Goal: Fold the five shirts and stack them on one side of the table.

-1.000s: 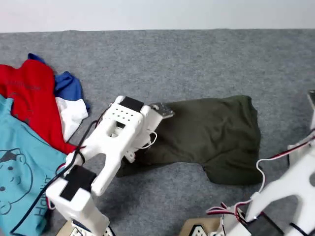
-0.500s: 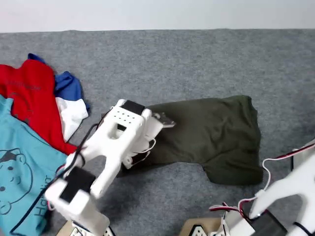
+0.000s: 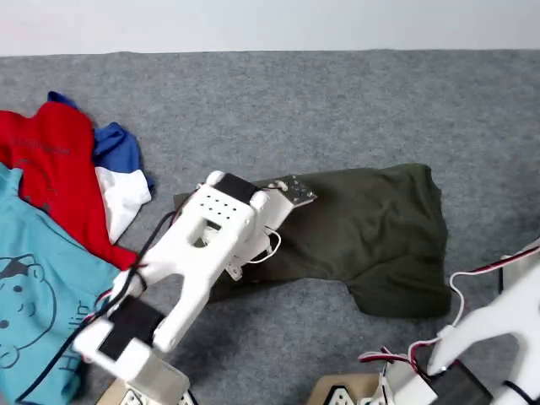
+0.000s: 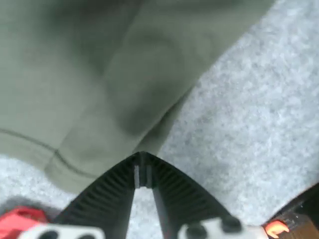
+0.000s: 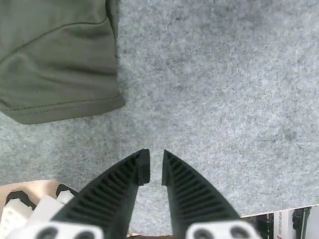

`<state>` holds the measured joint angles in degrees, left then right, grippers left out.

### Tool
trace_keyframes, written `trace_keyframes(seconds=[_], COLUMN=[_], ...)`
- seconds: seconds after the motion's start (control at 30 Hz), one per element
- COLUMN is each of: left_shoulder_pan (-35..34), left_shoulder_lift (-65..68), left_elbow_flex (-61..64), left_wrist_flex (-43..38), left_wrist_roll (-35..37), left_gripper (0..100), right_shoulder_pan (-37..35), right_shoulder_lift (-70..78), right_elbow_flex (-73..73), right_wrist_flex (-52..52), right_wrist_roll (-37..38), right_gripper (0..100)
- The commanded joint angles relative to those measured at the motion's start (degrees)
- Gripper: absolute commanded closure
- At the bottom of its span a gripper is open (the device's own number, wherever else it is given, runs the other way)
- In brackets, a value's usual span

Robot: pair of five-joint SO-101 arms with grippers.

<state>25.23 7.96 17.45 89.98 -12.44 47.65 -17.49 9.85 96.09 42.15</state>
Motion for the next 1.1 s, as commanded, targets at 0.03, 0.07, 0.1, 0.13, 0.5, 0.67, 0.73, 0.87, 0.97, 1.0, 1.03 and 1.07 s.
trace_keyframes(seconds=[0.03,0.07,0.1,0.13,0.5,0.67,0.73,0.87,0.97,1.0,1.03,1.07], left_shoulder_pan=[0.09,0.09,0.09,0.09,-1.23,-1.41,-2.02,-4.92,-6.95,-7.21,-7.30,-7.03], left_shoulder_lift=[6.77,8.26,9.23,9.85,4.57,-3.69,-2.99,2.90,8.97,10.64,12.13,13.10], left_elbow_flex=[-1.36,-1.36,-1.45,-1.45,-4.18,-6.37,-6.29,-6.29,-6.29,-6.29,-6.29,-6.29], left_wrist_flex=[-1.49,-1.67,-1.67,-1.67,6.24,5.10,4.13,0.18,-2.02,-2.20,-2.11,-1.76], left_wrist_roll=[0.18,0.18,0.09,0.09,-2.20,-2.02,-1.93,-1.85,-2.11,-2.20,-2.20,-2.29], left_gripper=[100,100,100,100,100,100,100,100,100,100,100,100], right_shoulder_pan=[0.48,0.48,0.57,0.57,2.15,2.07,1.98,1.98,1.98,1.98,1.98,1.98], right_shoulder_lift=[-0.22,-0.22,-0.22,-0.22,0.40,0.40,0.40,0.40,0.40,0.40,0.40,0.40], right_elbow_flex=[-3.08,-3.08,-3.08,-3.08,-3.08,-3.08,-3.08,-3.08,-3.08,-3.08,-3.08,-3.08], right_wrist_flex=[0.31,0.31,0.31,0.31,-0.31,-0.31,-0.31,-0.31,-0.31,-0.31,-0.31,-0.31], right_wrist_roll=[0.44,0.44,0.44,0.44,0.53,0.53,0.53,0.53,0.53,0.53,0.53,1.05], right_gripper=[94.8,94.8,94.8,94.8,94.9,94.9,94.9,94.9,94.9,94.9,94.9,94.9])
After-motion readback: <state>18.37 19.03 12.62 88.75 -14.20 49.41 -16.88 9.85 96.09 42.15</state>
